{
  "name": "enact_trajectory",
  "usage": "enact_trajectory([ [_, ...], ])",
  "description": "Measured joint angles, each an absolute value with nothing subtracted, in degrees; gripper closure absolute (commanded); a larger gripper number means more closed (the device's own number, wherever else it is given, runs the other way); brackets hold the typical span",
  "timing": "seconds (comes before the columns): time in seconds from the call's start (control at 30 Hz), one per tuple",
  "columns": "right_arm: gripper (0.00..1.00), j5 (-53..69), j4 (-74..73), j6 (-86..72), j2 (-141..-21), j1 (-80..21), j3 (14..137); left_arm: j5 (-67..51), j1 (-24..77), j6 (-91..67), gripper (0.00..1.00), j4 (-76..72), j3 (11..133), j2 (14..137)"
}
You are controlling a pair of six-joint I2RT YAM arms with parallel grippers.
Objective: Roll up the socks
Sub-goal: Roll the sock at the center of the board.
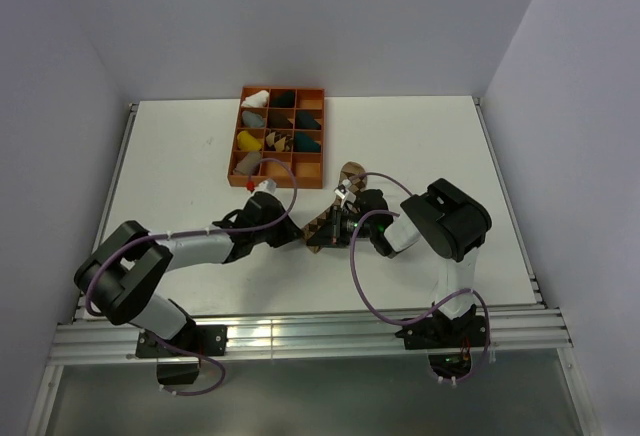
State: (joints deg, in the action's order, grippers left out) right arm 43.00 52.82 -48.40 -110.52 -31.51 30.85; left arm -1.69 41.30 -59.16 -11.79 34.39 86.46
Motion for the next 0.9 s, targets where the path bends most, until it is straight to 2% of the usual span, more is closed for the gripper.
enact_trajectory([
  [0.27, 1.0, 43.4, 51.57, -48.53, -110.83, -31.46, 31.64, -2.13, 41.32, -59.22, 0.88, -12.29, 35.99, 89.36],
  [0.4, 0.91, 43.64, 50.11, -48.27, -110.8, -31.44, 32.21, -1.87, 41.32, -59.55, 0.89, -11.18, 37.39, 90.83],
  [0.57, 0.62, 43.68, 45.76, -46.0, -108.92, -31.44, 33.12, -1.58, 41.34, -60.55, 0.89, -8.25, 39.51, 92.05],
  [0.7, 0.54, 40.84, 38.7, -41.93, -103.59, -31.59, 33.43, -1.1, 41.45, -61.39, 0.9, -6.81, 40.8, 92.77],
  [0.9, 0.5, 32.58, 26.06, -33.71, -92.64, -31.99, 33.43, -0.6, 41.5, -62.02, 0.91, -5.1, 41.65, 92.92],
])
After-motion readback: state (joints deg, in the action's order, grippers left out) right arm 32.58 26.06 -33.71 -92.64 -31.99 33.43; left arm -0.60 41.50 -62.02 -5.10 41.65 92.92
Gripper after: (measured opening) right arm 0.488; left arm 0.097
